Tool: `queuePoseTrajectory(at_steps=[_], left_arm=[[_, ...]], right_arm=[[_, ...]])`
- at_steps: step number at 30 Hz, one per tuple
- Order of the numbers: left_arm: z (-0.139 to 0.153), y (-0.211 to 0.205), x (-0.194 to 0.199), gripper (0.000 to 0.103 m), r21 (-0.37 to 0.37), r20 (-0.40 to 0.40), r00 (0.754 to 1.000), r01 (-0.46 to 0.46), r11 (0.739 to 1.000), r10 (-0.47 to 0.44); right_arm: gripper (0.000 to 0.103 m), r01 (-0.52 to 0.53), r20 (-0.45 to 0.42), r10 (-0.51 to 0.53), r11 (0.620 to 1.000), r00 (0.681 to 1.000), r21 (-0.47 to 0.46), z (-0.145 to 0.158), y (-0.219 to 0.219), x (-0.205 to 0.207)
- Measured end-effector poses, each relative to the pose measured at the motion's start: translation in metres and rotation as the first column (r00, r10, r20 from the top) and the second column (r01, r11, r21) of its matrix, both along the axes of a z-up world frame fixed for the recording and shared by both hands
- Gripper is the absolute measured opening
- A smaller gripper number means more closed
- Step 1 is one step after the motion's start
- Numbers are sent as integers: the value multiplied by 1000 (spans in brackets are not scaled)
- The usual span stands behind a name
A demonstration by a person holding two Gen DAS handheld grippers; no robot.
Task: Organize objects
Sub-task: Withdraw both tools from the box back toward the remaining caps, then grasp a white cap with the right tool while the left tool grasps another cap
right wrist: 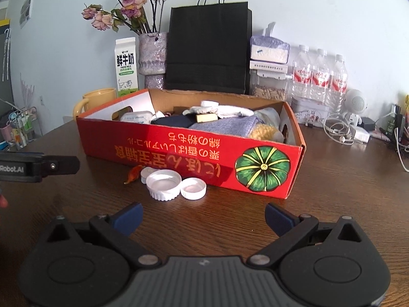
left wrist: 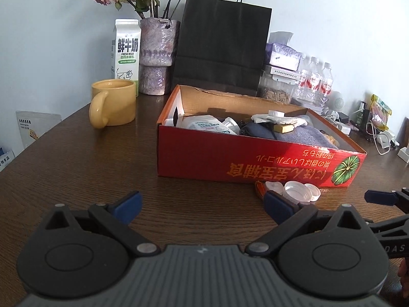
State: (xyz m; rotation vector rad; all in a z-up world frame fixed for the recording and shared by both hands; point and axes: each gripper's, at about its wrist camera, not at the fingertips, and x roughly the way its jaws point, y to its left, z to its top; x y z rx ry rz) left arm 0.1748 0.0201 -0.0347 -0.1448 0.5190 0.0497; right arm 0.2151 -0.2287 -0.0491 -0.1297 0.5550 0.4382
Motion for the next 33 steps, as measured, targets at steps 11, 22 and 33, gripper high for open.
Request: queuePoseTrajectory(at_steps=[11, 22, 33], left_arm=[[-3, 1, 4, 103, -12, -23, 1000, -2, 1000, 1], [-4, 1, 4, 103, -13, -29, 1000, -3, 1000, 3], [-6, -2, 8, 103, 7, -57, 998, -12, 1000, 13]], right_arm=[[60, -25, -84, 23, 1000, 996, -16, -8, 10, 44], [39, -75, -67, 72, 997, 995, -34, -6, 28, 51], [27, -79, 12, 79, 997, 997, -14, 1, 24, 38]])
